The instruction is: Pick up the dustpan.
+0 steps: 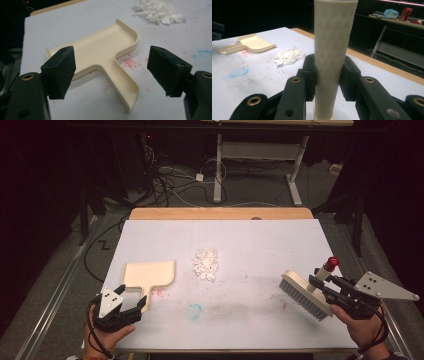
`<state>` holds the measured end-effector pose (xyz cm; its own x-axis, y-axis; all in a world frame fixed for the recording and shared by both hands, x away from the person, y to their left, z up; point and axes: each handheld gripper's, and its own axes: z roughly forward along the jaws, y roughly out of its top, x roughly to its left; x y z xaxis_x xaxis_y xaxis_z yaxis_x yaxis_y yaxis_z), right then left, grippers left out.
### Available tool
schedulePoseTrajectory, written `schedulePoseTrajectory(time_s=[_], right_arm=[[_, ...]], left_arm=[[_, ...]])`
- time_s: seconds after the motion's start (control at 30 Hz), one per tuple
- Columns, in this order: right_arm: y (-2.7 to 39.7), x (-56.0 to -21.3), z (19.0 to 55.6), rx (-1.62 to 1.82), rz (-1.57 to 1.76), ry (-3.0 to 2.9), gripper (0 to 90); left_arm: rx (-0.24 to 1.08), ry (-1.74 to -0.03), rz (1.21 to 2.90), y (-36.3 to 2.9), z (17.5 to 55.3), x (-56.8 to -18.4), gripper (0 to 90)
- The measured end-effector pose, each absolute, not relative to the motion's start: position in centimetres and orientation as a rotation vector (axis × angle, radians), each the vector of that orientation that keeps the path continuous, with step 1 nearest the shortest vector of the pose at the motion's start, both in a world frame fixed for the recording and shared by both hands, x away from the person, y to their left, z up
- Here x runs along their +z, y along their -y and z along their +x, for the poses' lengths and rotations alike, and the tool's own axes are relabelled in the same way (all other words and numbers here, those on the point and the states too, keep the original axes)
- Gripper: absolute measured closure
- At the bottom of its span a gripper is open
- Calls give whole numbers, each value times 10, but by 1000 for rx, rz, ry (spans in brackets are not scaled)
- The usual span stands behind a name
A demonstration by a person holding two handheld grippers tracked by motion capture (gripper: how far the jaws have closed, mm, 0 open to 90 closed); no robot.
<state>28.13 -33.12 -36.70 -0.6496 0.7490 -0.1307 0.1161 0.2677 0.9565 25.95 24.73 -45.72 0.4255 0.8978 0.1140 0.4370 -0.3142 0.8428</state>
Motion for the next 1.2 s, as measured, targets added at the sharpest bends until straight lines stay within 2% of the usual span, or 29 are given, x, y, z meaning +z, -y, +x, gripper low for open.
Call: schedulePoseTrajectory(time_s=[0.1,0.2,0.33,0.47,0.5,0.63,0.67,0.7,0.87,0.93,1.13,1.2], right_arm=[[331,-368,282,1396,776,-1962,707],[329,-368,283,1392,777,-1963,707],[326,-366,286,1397,759,-1967,707],[322,-366,293,1405,738,-1985,707],[320,-366,297,1410,725,-1993,707],[317,-366,302,1421,727,-2003,707],[317,-366,302,1421,727,-2003,707],[316,-367,306,1441,729,-2013,707],[311,-369,310,1439,719,-2032,707],[311,-370,309,1440,726,-2036,707],[311,-372,310,1435,727,-2039,707],[311,-372,309,1430,730,-2035,707]], left_arm=[[737,-1155,1952,-241,262,-460,217],[683,-1279,1996,-233,266,-466,224],[654,-1320,2026,-230,267,-471,223],[612,-1437,2029,-231,279,-479,233],[558,-1480,2009,-233,286,-483,244],[510,-1538,1974,-235,297,-487,263],[513,-1558,1955,-236,301,-486,263],[530,-1584,1950,-233,309,-486,301],[541,-1605,1960,-229,320,-486,317],[531,-1598,1979,-229,324,-484,363],[513,-1576,2006,-228,332,-481,599],[512,-1558,2028,-228,335,-480,631]])
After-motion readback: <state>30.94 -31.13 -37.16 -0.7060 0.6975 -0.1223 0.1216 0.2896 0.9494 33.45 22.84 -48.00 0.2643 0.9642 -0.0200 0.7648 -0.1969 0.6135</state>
